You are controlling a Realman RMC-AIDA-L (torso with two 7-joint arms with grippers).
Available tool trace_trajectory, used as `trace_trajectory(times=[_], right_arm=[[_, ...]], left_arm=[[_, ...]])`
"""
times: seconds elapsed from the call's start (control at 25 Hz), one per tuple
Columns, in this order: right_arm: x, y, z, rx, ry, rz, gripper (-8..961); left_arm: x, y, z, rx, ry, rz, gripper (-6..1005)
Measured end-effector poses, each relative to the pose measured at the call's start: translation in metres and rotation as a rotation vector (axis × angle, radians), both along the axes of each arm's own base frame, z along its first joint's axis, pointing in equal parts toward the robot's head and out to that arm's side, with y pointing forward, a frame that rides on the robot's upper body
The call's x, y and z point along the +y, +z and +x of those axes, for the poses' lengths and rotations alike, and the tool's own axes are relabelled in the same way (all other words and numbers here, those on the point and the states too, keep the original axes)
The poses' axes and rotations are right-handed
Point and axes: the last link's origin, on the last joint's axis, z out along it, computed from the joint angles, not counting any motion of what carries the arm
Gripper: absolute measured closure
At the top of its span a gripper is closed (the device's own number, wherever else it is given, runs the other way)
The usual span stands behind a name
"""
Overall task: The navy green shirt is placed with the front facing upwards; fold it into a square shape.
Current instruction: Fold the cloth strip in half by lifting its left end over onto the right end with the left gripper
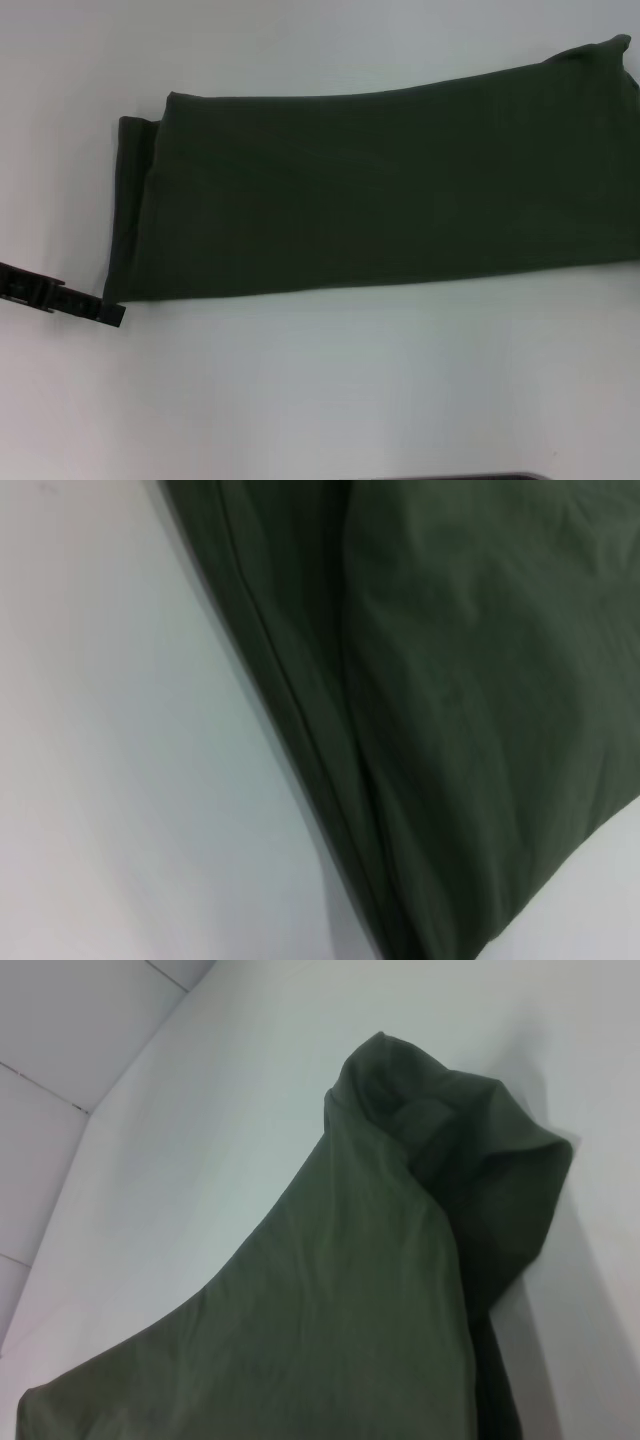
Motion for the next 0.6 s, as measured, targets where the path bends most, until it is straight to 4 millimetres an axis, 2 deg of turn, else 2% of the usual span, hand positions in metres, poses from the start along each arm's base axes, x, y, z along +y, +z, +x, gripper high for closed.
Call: trace_trajectory(times=[0.6], right_arm=[[0.0,0.005,0.001,-0.003,-0.003,0.013,943]], left_arm=[[0.008,-0.014,0.012,-0.009,-0.019,-0.018,200]])
